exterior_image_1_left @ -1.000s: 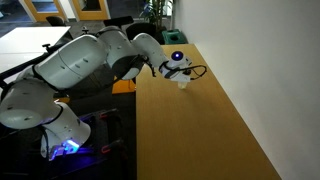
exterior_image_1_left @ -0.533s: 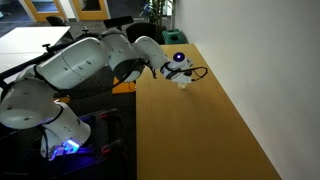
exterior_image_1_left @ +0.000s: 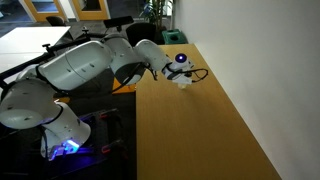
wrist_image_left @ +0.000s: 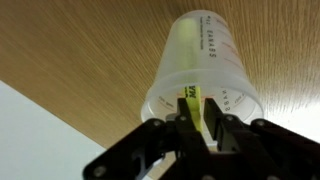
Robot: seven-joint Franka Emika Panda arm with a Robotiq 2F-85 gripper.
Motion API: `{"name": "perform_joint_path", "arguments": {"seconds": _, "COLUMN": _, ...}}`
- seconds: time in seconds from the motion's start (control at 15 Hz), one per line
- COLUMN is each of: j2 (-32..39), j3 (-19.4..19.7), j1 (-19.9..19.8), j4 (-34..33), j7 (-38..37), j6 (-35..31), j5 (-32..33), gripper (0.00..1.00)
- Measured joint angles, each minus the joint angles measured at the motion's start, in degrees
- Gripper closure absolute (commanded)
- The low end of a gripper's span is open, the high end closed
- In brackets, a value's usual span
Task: Take the marker out of the cup and put it on the table
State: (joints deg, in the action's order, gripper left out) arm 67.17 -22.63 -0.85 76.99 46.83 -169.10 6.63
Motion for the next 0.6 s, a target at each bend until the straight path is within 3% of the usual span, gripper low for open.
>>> {"name": "perform_joint_path", "arguments": {"seconds": 0.2, "j2": 0.83, "j3": -0.54, "j1": -0.01, "j4": -1.50, "j7": 0.00, "j6": 1.08, "j5": 0.00, "gripper": 0.81}}
{"name": "perform_joint_path", "arguments": {"seconds": 0.4, "j2": 1.54, "j3": -0.98, "j1": -0.02, "j4": -2.94, "j7": 0.00, "j6": 2.09, "j5": -0.02, "gripper": 0.82}}
{"name": "perform_joint_path", "arguments": {"seconds": 0.6, "j2": 2.15, "j3": -1.17, "j1": -0.02, "j4": -4.00, "j7": 0.00, "j6": 3.00, "j5": -0.07, "gripper": 0.73}}
